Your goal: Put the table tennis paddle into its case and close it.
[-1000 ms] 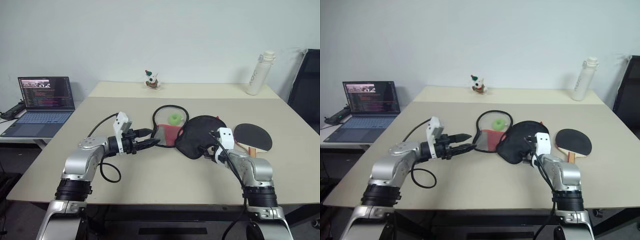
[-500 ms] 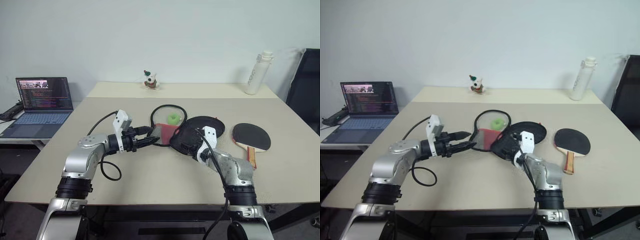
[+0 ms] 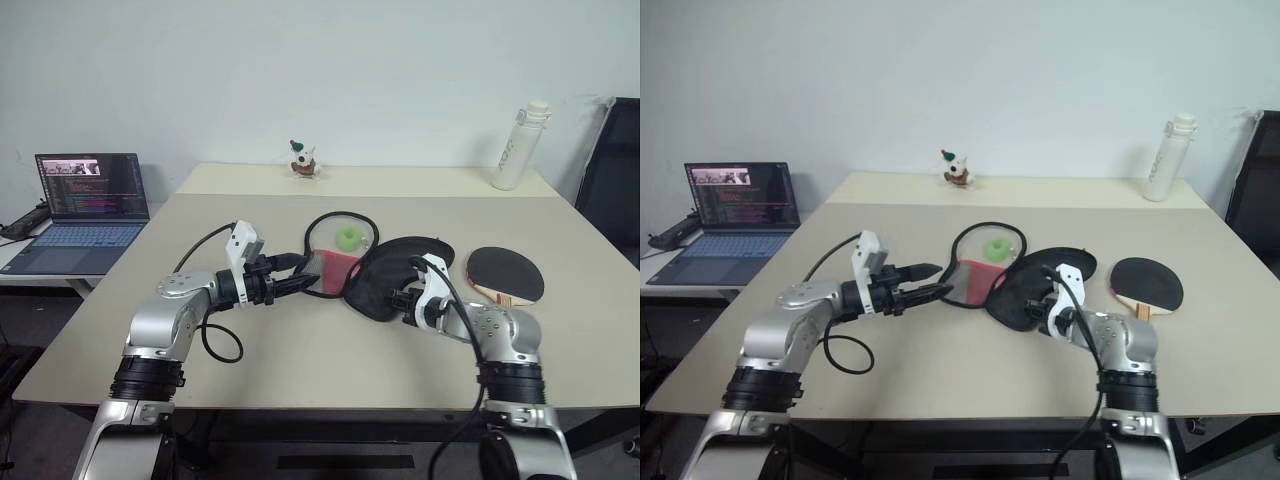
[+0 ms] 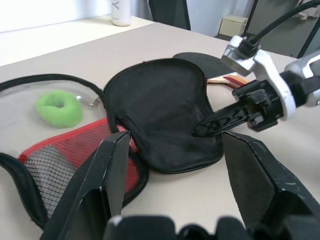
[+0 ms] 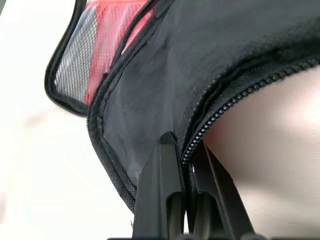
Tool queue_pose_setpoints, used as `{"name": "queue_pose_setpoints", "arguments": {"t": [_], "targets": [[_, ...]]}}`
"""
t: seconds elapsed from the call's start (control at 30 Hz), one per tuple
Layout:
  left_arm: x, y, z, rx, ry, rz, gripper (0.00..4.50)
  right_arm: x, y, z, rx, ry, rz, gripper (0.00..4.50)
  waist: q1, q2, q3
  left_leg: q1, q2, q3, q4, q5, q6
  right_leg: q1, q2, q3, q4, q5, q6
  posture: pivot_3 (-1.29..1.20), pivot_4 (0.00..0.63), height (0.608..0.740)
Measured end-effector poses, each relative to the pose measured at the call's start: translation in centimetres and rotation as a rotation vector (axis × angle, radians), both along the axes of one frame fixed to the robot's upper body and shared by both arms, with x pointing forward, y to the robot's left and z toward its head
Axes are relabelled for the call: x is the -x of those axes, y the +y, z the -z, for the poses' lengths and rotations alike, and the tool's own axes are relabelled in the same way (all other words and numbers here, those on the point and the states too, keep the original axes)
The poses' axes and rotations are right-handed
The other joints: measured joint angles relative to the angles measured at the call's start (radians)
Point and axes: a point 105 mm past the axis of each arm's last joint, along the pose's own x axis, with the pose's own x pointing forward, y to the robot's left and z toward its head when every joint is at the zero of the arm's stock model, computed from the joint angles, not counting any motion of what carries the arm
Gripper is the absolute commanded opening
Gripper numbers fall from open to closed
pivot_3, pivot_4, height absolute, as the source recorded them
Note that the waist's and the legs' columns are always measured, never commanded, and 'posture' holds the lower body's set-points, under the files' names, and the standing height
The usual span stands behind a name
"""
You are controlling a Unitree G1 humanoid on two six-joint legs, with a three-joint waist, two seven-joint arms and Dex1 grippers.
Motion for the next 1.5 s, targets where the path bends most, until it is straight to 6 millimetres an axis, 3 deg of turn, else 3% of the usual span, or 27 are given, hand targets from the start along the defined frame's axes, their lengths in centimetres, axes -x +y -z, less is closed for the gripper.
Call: {"name": "queue_pose_setpoints", "arguments": {"t": [0.17, 0.27, 0.63, 0.8, 1.0, 1.1, 1.33, 1.47, 1.5], "targets": [[0.3, -0.1, 0.0, 0.000, -0.004, 0.002, 3.14, -1.6, -3.3, -2.6, 0.110, -0.029, -0.078, 0.01, 0.000, 0.000, 0.000, 0.000, 0.000, 0.000, 0.000, 0.000, 0.000, 0.000, 0.000, 0.000, -0.001, 0.000, 0.000, 0.00, 0.150, 0.740], [0.6, -0.5, -0.3, 0.005, -0.009, 0.018, 3.14, -2.3, -4.5, -2.9, 0.177, -0.020, -0.132, 0.01, -0.003, 0.000, 0.000, 0.000, 0.000, 0.001, -0.001, 0.000, 0.000, 0.000, 0.000, 0.000, -0.002, 0.000, 0.000, 0.00, 0.150, 0.740], [1.4, -0.8, -0.6, 0.028, -0.006, 0.054, 3.14, -3.2, -5.8, -1.8, 0.309, 0.034, -0.298, 0.01, -0.002, -0.001, 0.001, -0.001, 0.000, 0.001, -0.001, 0.000, 0.000, 0.000, 0.000, 0.000, -0.002, 0.000, 0.000, 0.00, 0.150, 0.740], [1.4, -0.7, -0.6, 0.026, -0.006, 0.046, 3.14, -3.6, -6.7, -1.1, 0.364, 0.050, -0.311, 0.01, -0.002, 0.000, 0.001, -0.001, 0.000, 0.001, 0.000, 0.000, 0.000, 0.000, 0.000, 0.000, -0.002, 0.000, 0.000, 0.00, 0.150, 0.740], [1.4, -0.6, -0.6, 0.026, -0.005, 0.041, 3.14, -4.4, -7.7, -1.8, 0.426, 0.024, -0.291, 0.01, -0.002, 0.000, 0.001, -0.001, 0.000, 0.001, -0.001, 0.000, 0.000, 0.000, 0.000, 0.000, -0.002, 0.000, 0.000, 0.00, 0.150, 0.740], [1.4, -0.6, -0.6, 0.026, -0.005, 0.041, 3.14, -4.7, -8.2, -2.1, 0.439, 0.015, -0.270, 0.63, -0.002, 0.000, 0.001, -0.001, 0.000, 0.001, -0.001, 0.000, 0.000, 0.000, 0.000, 0.000, -0.002, 0.000, 0.000, 0.00, 0.150, 0.740], [1.4, -0.9, -0.6, 0.033, -0.005, 0.048, 3.14, -5.1, -9.3, -2.2, 0.443, -0.004, -0.193, 3.04, -0.002, 0.000, 0.001, -0.001, 0.000, 0.001, -0.001, 0.000, 0.000, 0.000, 0.000, 0.000, -0.002, 0.000, 0.000, 0.00, 0.150, 0.740], [1.4, -1.3, -0.9, 0.042, -0.014, 0.061, 3.14, -5.6, -10.8, -3.5, 0.417, -0.049, -0.105, 4.42, -0.001, 0.000, 0.001, -0.001, -0.001, 0.001, 0.000, 0.000, 0.000, 0.000, 0.000, 0.000, -0.002, 0.000, 0.000, 0.00, 0.150, 0.740], [1.4, -1.4, -0.9, 0.043, -0.016, 0.063, 3.14, -5.7, -11.3, -4.1, 0.419, -0.065, -0.082, 4.49, 0.000, 0.000, 0.001, -0.001, -0.001, 0.001, -0.001, 0.000, 0.000, 0.000, 0.000, 0.000, -0.002, 0.000, 0.000, 0.00, 0.150, 0.740]]}}
